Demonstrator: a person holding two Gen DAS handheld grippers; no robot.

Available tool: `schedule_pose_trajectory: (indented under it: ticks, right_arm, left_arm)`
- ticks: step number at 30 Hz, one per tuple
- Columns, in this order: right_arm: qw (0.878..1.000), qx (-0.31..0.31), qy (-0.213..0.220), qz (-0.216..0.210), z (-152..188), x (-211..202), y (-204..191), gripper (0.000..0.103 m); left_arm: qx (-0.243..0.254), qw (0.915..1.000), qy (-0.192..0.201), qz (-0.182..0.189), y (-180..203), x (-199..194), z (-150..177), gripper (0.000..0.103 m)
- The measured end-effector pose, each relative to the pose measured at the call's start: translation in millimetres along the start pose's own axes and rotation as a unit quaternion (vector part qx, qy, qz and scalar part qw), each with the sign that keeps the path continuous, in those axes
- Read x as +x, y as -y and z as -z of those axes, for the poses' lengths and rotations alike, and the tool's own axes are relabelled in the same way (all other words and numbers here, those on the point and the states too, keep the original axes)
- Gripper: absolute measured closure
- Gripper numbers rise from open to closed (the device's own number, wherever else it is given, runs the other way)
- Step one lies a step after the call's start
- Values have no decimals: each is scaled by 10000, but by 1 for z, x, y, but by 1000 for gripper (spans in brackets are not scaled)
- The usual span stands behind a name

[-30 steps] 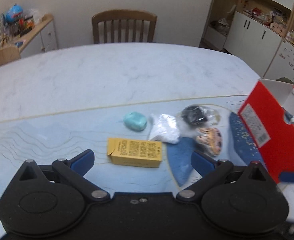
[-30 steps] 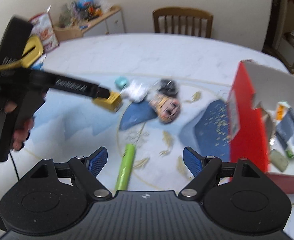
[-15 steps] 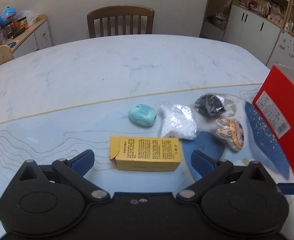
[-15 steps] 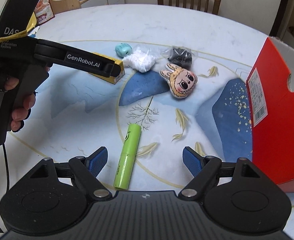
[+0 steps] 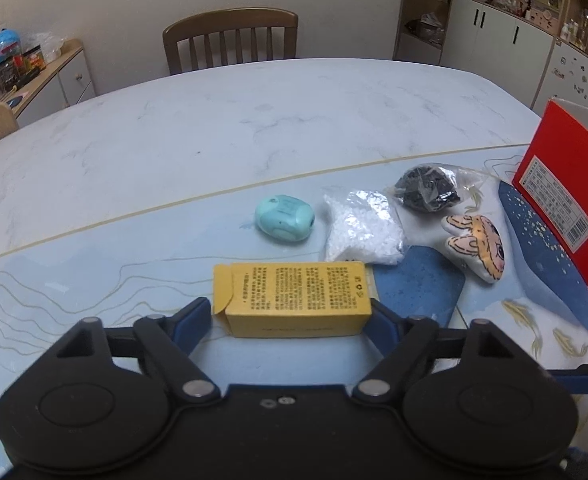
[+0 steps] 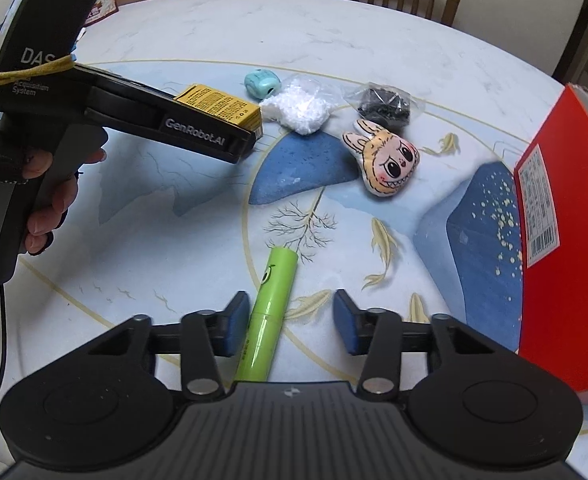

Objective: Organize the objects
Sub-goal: 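Grasp the yellow box with the left gripper while the right grasps the green battery, then carry the yellow box and green battery with both grippers into the shoebox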

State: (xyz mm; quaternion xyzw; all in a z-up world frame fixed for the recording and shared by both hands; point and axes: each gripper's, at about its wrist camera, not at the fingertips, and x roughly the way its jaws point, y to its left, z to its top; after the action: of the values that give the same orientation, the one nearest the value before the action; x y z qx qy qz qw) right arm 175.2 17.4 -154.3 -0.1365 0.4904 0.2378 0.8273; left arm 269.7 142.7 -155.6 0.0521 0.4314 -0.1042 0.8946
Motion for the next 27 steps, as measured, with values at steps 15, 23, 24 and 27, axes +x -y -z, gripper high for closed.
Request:
schedule_pose_trajectory:
  ticks: [15, 23, 24, 27]
  right_arm:
    - [10000, -29, -13, -87, 2, -4, 0, 87]
    - [9993, 244, 138, -257, 3, -29, 19, 87]
    - [9990, 282, 179, -284, 4, -34, 22, 87]
    - [9980, 432, 300, -356, 5, -48, 32, 87]
  left_arm:
    - [-135, 9999, 11, 33, 3, -8, 2, 34]
    - [-328, 9992, -19, 219, 8, -29, 3, 34]
    - [-335, 9991, -13, 244, 10, -34, 3, 34]
    - [-351, 9989, 4, 300, 17, -46, 3, 34]
